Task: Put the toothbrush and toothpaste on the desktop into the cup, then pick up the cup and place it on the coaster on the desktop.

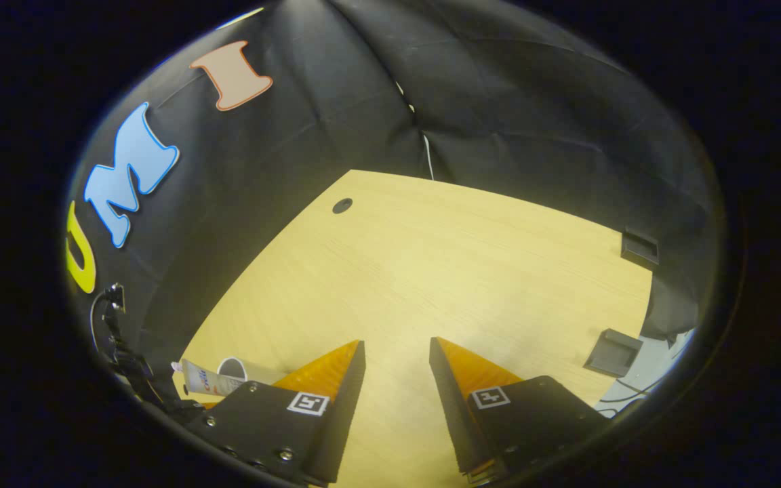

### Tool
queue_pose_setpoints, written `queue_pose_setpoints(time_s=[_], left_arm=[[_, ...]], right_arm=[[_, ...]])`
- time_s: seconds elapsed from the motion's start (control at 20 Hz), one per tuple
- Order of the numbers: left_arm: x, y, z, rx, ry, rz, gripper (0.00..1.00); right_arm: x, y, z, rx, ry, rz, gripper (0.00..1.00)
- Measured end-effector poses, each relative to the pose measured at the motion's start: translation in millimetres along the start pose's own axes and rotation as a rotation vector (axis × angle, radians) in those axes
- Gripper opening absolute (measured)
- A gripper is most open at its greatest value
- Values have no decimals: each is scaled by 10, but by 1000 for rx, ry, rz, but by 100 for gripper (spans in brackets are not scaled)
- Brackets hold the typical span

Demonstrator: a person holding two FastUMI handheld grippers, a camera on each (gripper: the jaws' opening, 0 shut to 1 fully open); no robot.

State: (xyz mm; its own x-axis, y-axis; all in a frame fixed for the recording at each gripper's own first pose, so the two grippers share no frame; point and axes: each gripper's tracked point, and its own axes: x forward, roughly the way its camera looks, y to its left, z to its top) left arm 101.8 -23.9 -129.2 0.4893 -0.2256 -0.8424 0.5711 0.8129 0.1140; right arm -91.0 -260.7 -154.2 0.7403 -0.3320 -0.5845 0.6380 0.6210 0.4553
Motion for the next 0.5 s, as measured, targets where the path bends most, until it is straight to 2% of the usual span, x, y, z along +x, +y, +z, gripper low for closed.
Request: queue_pose_setpoints(time_s=[0.25, 0.35, 0.4, 0.45, 0.5], left_arm=[[23, -38, -15, 2, -12, -20, 12], [22, -74, -38, -19, -7, -30, 29], [29, -96, -45, -28, -12, -36, 30], [24, -125, -42, -34, -16, -47, 37], [20, -133, -53, -40, -14, -49, 49]], right_arm=[[14, -33, -21, 4, 10, -9, 61], [18, -27, -22, 1, 13, -9, 61], [21, -28, -33, -1, 14, -7, 61], [25, -22, -33, -4, 15, -5, 61], [28, -23, -44, -10, 17, -3, 61]])
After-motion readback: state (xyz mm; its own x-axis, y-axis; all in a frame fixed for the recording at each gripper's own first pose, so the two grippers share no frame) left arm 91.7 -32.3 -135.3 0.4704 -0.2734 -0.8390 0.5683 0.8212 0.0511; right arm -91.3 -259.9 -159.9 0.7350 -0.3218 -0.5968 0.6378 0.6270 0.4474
